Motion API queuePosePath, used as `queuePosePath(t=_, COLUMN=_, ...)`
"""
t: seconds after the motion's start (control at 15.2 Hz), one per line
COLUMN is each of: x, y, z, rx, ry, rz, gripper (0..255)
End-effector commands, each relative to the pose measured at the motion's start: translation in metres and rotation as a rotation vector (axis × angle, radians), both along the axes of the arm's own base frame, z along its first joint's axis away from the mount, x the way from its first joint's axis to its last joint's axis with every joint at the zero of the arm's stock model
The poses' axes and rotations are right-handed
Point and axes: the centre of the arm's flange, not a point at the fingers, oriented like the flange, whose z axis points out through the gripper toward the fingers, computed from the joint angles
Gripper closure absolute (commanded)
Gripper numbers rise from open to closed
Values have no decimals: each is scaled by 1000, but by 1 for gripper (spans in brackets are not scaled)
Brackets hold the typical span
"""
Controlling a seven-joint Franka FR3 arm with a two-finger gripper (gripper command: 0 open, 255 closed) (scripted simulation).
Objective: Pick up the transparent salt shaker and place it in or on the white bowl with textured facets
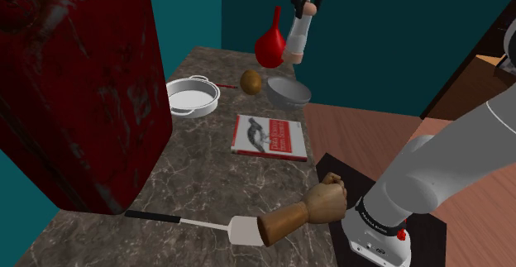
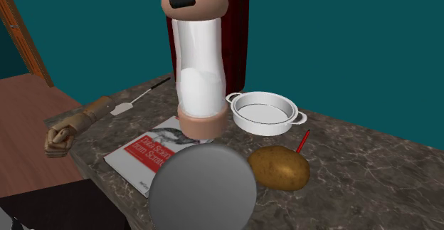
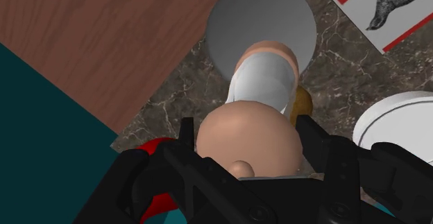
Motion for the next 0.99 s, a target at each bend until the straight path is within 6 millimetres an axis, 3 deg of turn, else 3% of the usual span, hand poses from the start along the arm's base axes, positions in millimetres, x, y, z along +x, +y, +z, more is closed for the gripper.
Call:
queuePosePath(t=0.0, x=0, y=1, z=-11, rx=0, ry=-1, rz=0, gripper=255)
queuePosePath(t=0.92, x=0, y=1, z=-85, rx=0, ry=-1, rz=0, gripper=255)
